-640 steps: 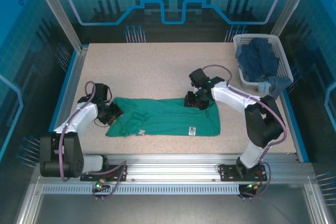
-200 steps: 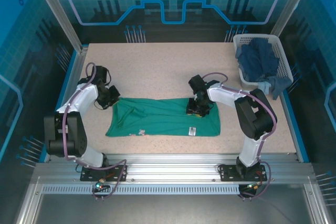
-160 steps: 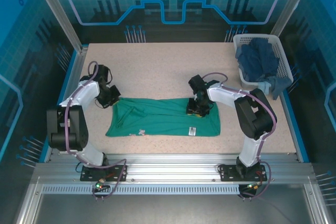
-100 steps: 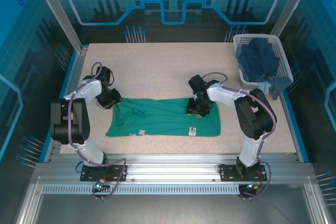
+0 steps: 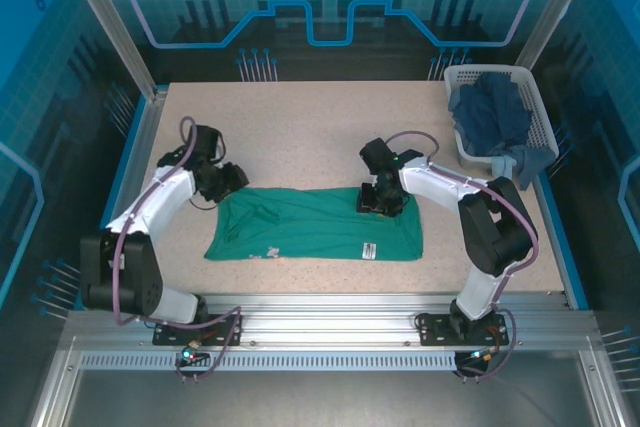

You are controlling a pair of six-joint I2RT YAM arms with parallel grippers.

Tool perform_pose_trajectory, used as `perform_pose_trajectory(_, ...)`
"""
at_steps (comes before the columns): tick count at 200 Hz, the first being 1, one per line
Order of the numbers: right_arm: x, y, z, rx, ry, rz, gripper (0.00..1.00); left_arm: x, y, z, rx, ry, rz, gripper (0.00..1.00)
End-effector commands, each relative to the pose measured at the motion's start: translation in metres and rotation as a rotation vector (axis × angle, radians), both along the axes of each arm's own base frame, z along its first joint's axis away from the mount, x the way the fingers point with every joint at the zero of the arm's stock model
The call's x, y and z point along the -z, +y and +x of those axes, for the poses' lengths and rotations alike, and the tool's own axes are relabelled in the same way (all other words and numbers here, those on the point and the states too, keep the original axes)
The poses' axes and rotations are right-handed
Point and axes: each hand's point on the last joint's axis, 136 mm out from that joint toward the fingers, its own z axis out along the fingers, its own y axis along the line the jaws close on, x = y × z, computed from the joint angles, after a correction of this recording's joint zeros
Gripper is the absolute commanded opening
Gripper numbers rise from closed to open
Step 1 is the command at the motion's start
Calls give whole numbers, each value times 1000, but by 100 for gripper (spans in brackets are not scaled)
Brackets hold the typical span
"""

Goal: Fold and stack the t-shirts

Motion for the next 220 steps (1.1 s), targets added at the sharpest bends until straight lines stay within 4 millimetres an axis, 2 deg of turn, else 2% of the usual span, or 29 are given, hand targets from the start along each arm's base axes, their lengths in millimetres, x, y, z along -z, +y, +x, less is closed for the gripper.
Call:
perform_pose_trajectory(1, -11, 3, -1, -22, -13, -5, 46, 21, -40, -6, 151, 45, -97, 44)
perform_pose_trajectory(35, -17, 3, 1, -17, -23, -2, 46, 41, -39, -14, 210, 90, -10, 43)
perform_pose_trajectory(77, -15, 2, -1, -7, -20, -1, 46, 46, -50, -24, 248, 110, -37, 34)
perform_pose_trajectory(109, -13, 1, -2, -6, -17, -5, 46, 48, -49, -36, 241, 135, -19, 27)
perform_pose_trajectory(185, -11, 0, -2, -4, -11, -13, 46, 37, -58, -52, 181, 168, -61, 2)
perform_pose_trajectory(220, -8, 0, -4, -4, -3, -12, 46, 41, -58, -70, 89, 256, -92, 0)
